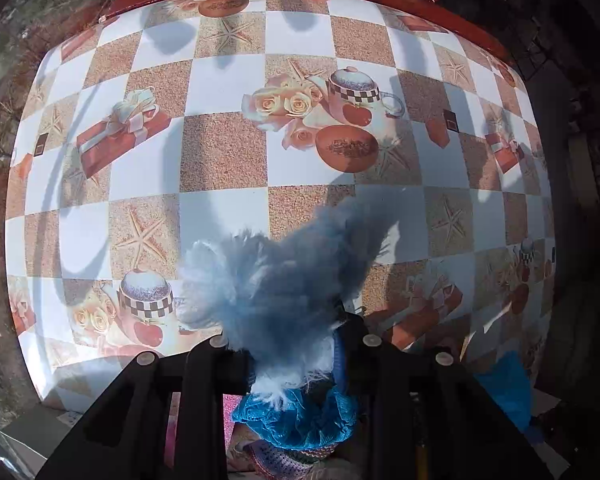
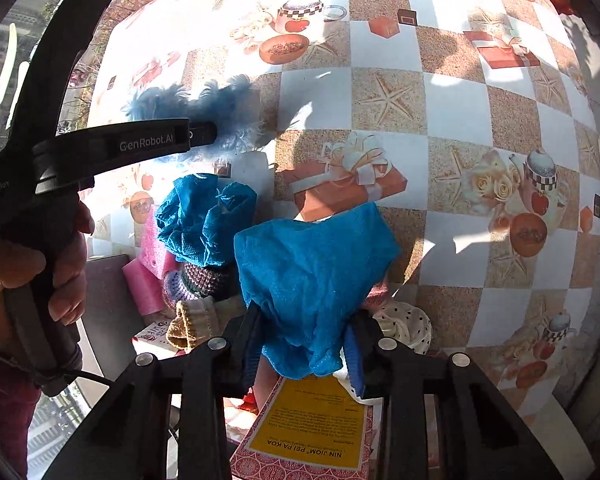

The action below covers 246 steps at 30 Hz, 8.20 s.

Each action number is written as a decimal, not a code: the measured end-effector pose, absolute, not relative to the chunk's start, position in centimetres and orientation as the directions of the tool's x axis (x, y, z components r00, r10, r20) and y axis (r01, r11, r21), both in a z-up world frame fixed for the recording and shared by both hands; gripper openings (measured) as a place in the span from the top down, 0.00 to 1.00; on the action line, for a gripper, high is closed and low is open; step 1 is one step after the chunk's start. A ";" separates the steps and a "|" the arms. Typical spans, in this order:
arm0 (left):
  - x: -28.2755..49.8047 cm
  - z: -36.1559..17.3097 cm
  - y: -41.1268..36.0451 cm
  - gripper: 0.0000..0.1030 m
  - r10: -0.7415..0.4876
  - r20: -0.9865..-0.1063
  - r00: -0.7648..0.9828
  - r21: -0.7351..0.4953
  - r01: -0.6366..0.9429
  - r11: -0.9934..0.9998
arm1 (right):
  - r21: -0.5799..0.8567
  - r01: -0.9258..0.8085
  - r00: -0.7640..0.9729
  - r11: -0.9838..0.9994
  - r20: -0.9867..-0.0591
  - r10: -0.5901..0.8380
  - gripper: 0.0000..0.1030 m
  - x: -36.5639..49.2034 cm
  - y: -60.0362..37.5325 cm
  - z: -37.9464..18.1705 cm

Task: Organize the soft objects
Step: 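Lift the duster and blue cloth and carry both toward the white box, then lower the duster and blue cloth into the white box and open both grippers, then move both grippers back over the pile of soft items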

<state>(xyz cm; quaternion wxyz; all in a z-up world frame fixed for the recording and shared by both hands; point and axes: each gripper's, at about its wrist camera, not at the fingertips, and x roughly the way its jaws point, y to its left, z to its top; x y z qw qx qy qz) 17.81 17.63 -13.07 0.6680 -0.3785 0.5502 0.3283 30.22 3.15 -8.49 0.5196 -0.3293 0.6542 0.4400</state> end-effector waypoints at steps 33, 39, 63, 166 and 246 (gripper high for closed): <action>27.3 0.3 -2.0 0.70 0.091 -0.953 0.291 -0.105 -0.595 0.797 | 0.237 -0.762 -0.125 0.603 -0.967 0.222 0.65 37.2 -11.4 -0.5; 28.2 1.4 -7.4 0.70 0.079 -0.953 0.292 -0.091 -0.525 0.846 | 0.236 -0.745 -0.111 0.624 -0.966 0.233 0.65 38.1 -15.6 0.0; 24.2 1.1 -22.1 0.70 0.055 -0.979 0.194 -0.026 -0.395 0.918 | 0.266 -0.765 -0.180 0.586 -0.963 0.201 0.65 37.7 -26.4 -2.1; -18.6 -2.3 -6.8 0.70 0.247 -0.967 0.058 0.031 -0.940 0.341 | 0.233 -0.949 -0.247 -0.213 -0.968 0.042 0.64 -4.3 -5.8 -0.9; -0.8 -0.5 2.3 0.00 0.150 -0.967 0.205 -0.089 -0.827 0.554 | 0.286 -0.817 -0.187 0.501 -0.953 0.239 0.22 22.9 -7.9 4.2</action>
